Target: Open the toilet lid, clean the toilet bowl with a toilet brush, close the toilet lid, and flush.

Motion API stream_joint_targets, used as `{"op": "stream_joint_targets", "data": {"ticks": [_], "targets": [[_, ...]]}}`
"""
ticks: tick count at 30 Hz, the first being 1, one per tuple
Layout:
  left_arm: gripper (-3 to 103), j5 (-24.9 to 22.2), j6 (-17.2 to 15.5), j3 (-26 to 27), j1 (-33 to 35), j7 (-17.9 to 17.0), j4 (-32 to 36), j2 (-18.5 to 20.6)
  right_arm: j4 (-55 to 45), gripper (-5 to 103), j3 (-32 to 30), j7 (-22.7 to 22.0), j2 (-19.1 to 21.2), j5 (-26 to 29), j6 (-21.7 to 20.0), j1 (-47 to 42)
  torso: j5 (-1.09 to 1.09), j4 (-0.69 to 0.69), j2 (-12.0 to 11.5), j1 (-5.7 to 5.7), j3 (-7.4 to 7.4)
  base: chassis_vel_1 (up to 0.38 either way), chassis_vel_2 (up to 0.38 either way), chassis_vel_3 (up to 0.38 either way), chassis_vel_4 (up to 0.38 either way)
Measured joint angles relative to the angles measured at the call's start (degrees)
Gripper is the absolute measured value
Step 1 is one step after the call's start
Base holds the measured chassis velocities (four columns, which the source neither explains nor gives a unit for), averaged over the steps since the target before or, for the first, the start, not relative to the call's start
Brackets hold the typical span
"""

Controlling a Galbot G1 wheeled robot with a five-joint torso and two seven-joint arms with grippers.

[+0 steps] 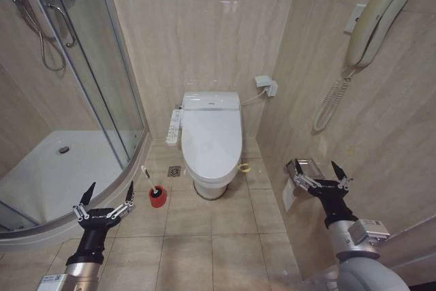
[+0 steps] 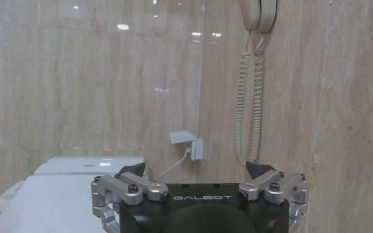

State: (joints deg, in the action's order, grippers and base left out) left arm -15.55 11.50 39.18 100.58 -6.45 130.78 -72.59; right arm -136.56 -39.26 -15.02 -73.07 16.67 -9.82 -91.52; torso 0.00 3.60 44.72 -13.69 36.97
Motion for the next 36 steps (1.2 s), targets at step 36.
{"op": "stream_joint_targets", "data": {"ticks": [36], "targets": [[100,0.0,0.0,0.0,0.0,0.0,0.0,0.0,0.0,100,0.0,0.0,0.0,0.0,0.0,0.0,0.0,0.0,0.0,0.0,0.0,0.0,0.0,0.0,0.0]]}}
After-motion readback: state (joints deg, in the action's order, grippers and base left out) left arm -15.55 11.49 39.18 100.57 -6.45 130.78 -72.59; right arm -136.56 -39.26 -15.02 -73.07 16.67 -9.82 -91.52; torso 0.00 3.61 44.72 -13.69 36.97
